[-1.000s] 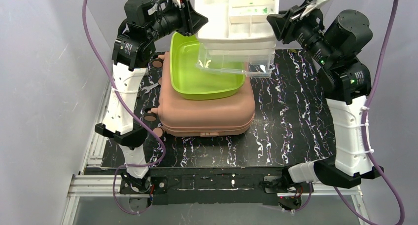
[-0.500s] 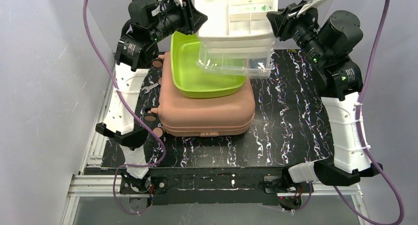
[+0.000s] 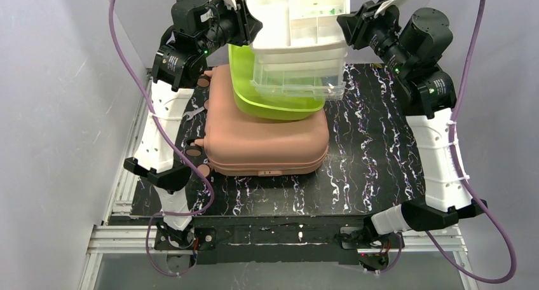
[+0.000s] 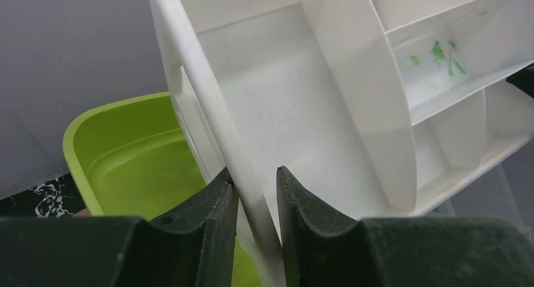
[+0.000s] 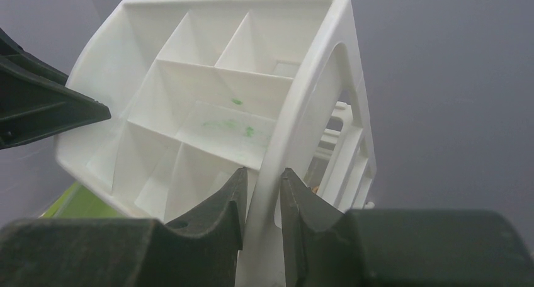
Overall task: Open, take out, and arrange the luggage
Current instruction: Pass from the left arm to the right
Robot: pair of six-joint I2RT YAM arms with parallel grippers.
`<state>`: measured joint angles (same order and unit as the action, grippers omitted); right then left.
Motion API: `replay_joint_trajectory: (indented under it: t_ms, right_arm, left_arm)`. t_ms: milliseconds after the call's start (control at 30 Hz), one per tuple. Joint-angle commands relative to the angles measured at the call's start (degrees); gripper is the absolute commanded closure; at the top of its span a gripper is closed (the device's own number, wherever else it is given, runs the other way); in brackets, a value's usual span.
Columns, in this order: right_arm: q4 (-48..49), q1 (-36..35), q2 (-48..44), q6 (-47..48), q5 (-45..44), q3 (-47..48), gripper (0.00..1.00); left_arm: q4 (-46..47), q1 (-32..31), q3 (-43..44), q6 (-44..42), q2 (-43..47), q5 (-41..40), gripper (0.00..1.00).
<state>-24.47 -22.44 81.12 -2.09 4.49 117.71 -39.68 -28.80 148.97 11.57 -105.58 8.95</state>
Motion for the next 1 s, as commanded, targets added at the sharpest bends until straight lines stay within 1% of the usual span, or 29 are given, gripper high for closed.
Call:
replay_joint_trajectory:
  t_ms: [0,167,267,400,467,700,867,967]
  right_arm:
    - [2.72,-0.7,1.81,-3.47,7.17,2.93,0.71]
    - [3.47,-0.68,2.57,-4.99,9.82,3.59,0.58]
    - [4.55,-0.59,3.19,-6.57,12.82,4.25,0.47]
    - [6.38,-0.24,4.81,-9.79,16.55,6.07,0.34]
    - [7.02,0.08,5.87,-10.88,17.11,7.55,0.3]
    - [8.39,0.72,9.52,-14.04,14.33,10.83,0.29]
    - [8.55,0.78,11.29,-15.04,13.48,11.76,0.33]
    - [7.55,0.75,11.64,-15.12,10.26,12.37,0.4]
  left_arm:
    - [3.62,-2.32,0.41,-0.13,2.86,4.49,1.0]
    - [2.72,-2.32,0.36,-0.69,3.66,1.8,1.0]
    - [2.21,-2.32,0.64,-1.35,4.24,-0.27,1.0]
    - [1.77,-2.32,0.8,-2.26,4.97,-2.01,1.0]
    - [1.59,-2.36,0.59,-2.62,5.37,-2.37,1.0]
    - [1.06,-2.32,-0.18,-4.36,6.55,-2.67,1.0]
    - [0.67,-2.34,-1.01,-5.39,7.07,-2.14,1.0]
    - [0.49,-2.23,-1.13,-5.72,7.18,-2.18,1.0]
